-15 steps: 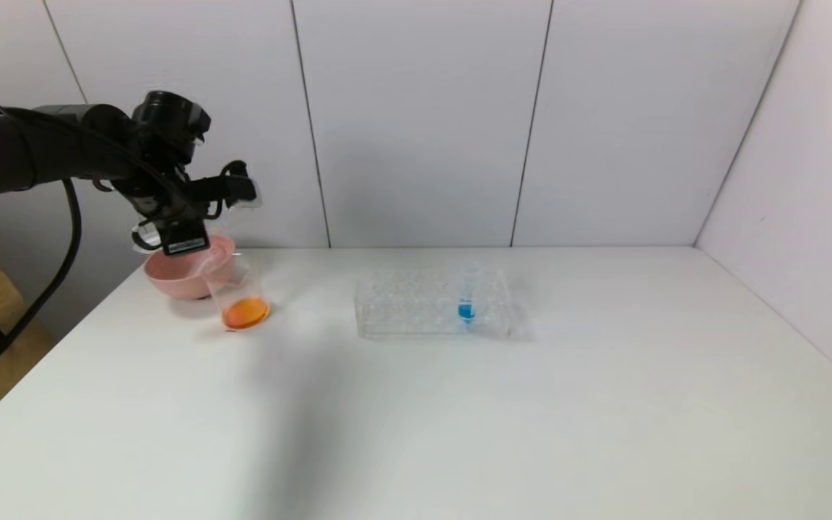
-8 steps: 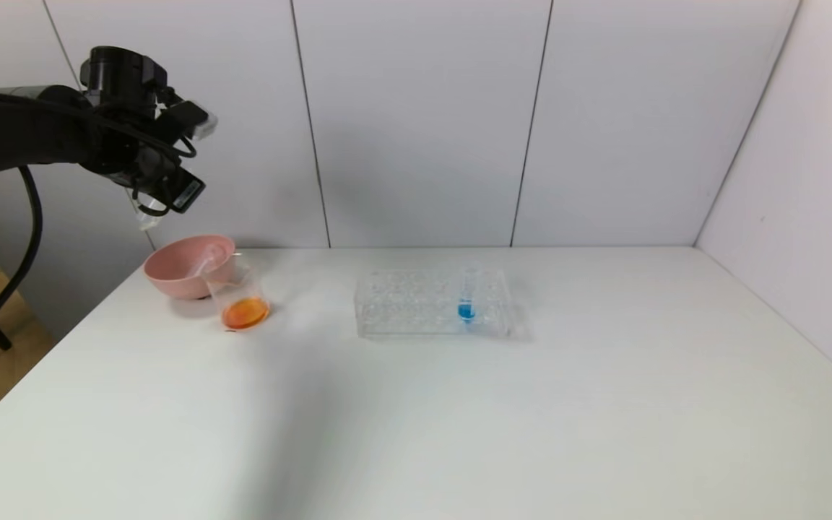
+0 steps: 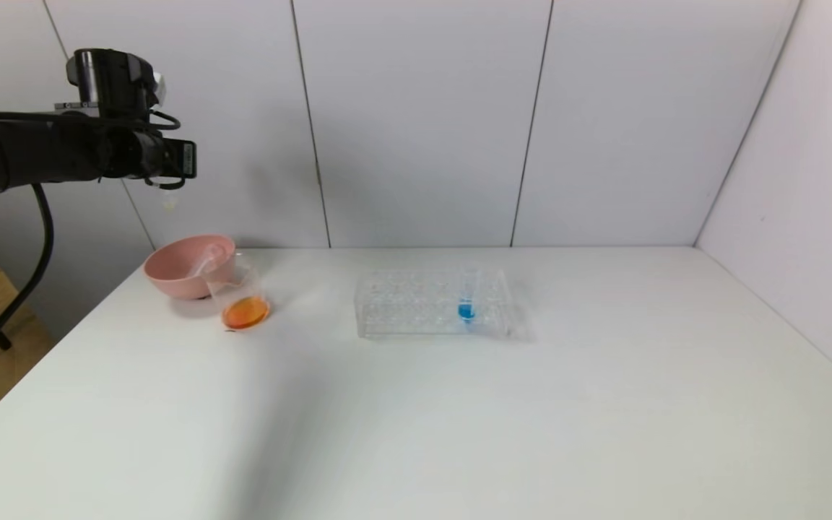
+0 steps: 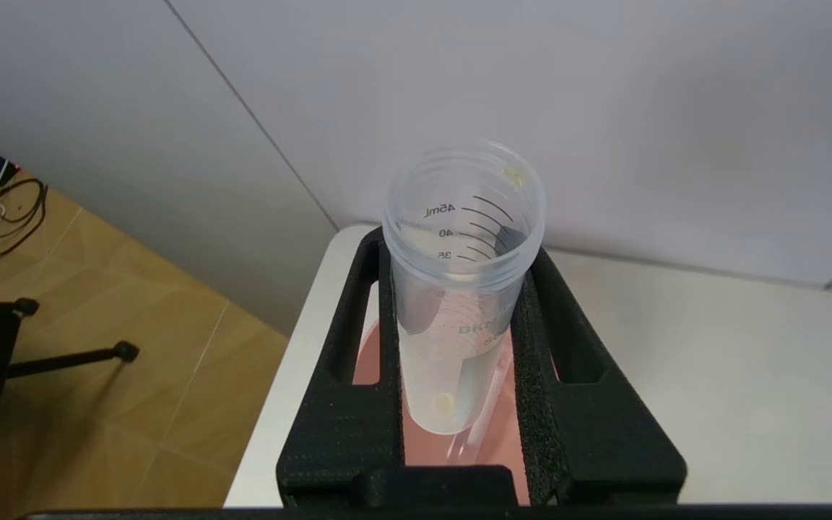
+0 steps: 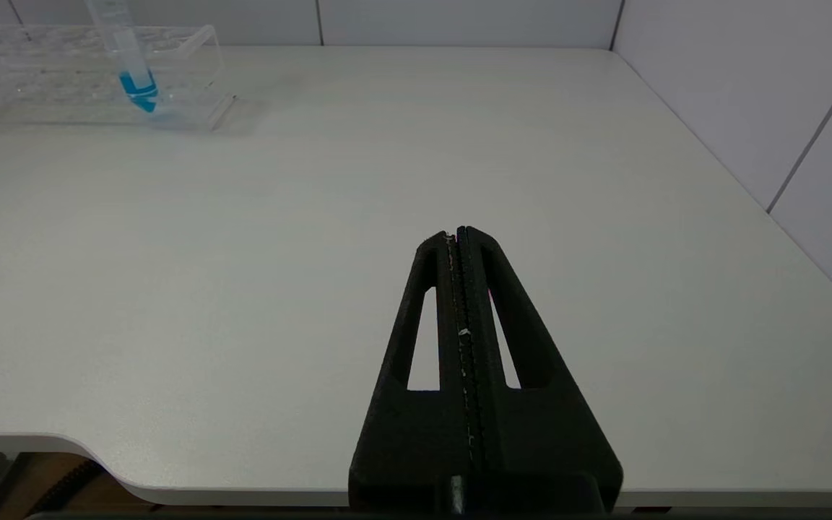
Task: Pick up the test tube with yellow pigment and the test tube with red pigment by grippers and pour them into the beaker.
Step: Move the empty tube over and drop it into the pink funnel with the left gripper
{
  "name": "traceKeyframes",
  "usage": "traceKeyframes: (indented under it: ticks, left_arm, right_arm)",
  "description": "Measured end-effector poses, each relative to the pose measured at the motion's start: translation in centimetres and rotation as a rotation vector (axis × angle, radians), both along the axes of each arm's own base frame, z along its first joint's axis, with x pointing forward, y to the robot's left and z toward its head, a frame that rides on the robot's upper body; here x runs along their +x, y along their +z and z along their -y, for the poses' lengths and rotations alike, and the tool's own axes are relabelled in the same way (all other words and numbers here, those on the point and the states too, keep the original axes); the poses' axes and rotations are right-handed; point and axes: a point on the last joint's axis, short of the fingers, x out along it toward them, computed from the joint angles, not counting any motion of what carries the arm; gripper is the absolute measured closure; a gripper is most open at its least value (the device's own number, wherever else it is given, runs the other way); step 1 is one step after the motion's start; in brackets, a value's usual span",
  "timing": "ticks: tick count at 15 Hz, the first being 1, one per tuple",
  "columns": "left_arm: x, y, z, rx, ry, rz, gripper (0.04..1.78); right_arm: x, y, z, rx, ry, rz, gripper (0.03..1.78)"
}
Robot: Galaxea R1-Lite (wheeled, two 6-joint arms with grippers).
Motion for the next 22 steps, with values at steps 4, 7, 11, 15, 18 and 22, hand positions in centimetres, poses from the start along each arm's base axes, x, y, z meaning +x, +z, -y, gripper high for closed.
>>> traceKeyframes:
  ticks: [4,7,11,15,18,22]
  left_arm:
    - [1.5,-2.8,-0.7,-0.059,0.033,0.002,1.37]
    - [2.2,-5.1,-1.2,-0.1,0.047,0.002,1.37]
    - [3.2,-7.6,-2.0,-0.102,0.06,-0.003,1.37]
    - [3.5,-9.5,-2.9,-0.106,0.083,-0.05,1.37]
    - [3.8,-10.5,-4.0,-0.101,0.1,-0.038,1.37]
    - [4.0,-11.3,-4.6,-0.099,0.109,-0.047,1.34]
  right_arm:
    - [0.0,0.0,0.0,0.0,0.0,0.0,1.7]
    - [0.0,0.0,0.0,0.0,0.0,0.0,1.7]
    - [0.0,0.0,0.0,0.0,0.0,0.0,1.7]
    - [0.0,0.0,0.0,0.0,0.0,0.0,1.7]
    - [0.0,0.0,0.0,0.0,0.0,0.0,1.7]
    - [0.0,0.0,0.0,0.0,0.0,0.0,1.7]
